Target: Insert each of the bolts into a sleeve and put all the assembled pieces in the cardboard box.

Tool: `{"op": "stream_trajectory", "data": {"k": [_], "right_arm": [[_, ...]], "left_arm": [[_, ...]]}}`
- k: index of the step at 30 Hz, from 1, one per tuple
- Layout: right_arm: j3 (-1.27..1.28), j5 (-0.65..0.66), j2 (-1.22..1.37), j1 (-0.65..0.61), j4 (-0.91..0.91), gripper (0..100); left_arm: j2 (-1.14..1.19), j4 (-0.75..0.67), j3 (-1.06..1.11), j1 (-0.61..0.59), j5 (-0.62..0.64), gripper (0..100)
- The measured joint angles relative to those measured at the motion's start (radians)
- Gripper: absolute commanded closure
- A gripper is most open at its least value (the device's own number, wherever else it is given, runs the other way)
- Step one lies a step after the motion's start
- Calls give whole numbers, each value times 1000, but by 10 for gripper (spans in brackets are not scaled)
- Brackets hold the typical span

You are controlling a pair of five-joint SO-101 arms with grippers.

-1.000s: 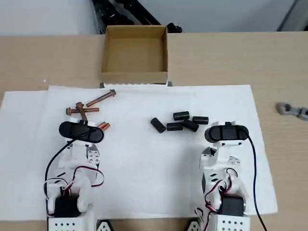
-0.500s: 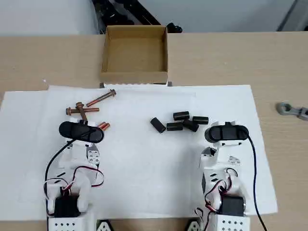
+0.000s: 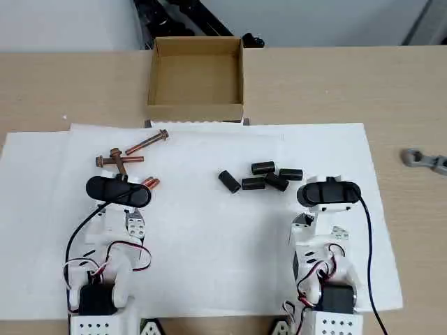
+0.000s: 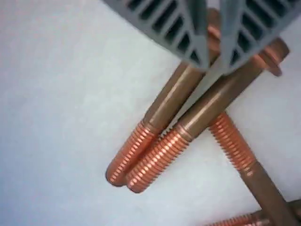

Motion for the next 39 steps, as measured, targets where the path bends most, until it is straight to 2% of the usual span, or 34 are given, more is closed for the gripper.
{"op": "stream_trajectory", "data": {"k": [6,12,14,17,20,24,27,31,39], "right_arm": [[0,2,0,-6,-12,994],[0,69,0,-104,-18,994],[3,100,0,-133,-18,995],[3,114,0,-143,-18,995],[3,114,0,-132,-18,995],[3,114,2,-86,-5,995],[-6,75,2,-66,75,995],[-49,37,2,-25,123,995],[-117,31,6,-20,153,995]], "left_arm": [[0,0,0,0,0,994],[0,0,0,0,-3,994],[0,6,2,-9,-68,994],[0,31,11,-52,-235,994],[0,35,20,-80,-281,994],[0,52,17,-87,-210,994],[0,124,-5,-87,-121,994],[0,150,-32,-92,-95,994],[41,153,-153,-92,-64,995]]}}
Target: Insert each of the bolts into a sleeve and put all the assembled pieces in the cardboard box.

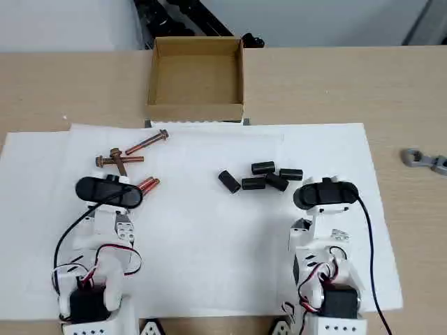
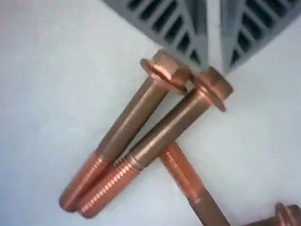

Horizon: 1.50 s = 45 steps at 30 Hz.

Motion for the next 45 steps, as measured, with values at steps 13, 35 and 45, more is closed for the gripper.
{"op": "stream_trajectory", "data": {"k": [13,35,45], "right_arm": [[-477,0,591,6,5,995],[-1375,6,1583,-104,341,994],[-1461,100,1726,-160,344,987]], "left_arm": [[910,-104,-649,0,15,995],[2196,480,-1837,0,505,995],[2265,522,-1924,-2,661,869]]}}
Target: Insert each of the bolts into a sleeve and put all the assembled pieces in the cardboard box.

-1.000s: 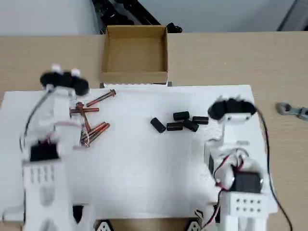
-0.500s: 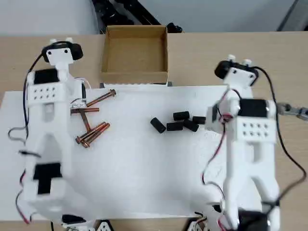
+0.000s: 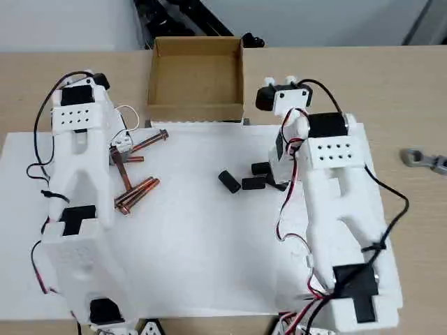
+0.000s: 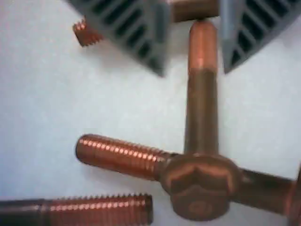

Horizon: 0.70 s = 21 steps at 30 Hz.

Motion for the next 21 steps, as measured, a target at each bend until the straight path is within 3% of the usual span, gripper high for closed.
{"op": "stream_trajectory", "data": {"k": [5,10,21], "right_arm": [[-3,0,8,0,-3,915],[-3,3,8,0,-3,909],[-3,3,12,-6,-3,906]], "left_arm": [[0,0,0,-49,12,848],[8,5,0,-114,17,825],[11,-49,26,-46,15,825]]}}
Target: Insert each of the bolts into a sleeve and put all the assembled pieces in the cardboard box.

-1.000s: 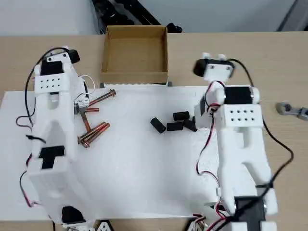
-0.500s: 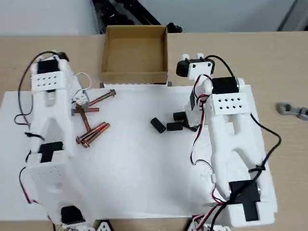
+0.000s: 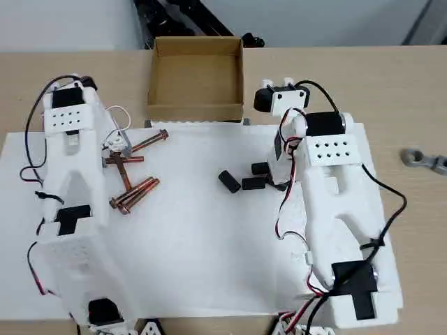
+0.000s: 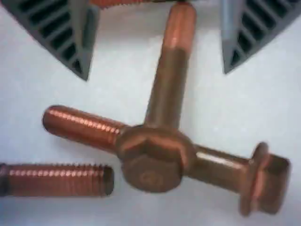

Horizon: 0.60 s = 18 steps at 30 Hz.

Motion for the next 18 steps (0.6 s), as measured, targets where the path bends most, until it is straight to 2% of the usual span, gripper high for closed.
{"op": "stream_trajectory", "data": {"k": [14,18], "right_arm": [[0,0,0,0,0,908],[0,0,0,2,0,908]], "left_arm": [[-3,-170,167,-2,25,832],[-8,-206,196,3,25,909]]}}
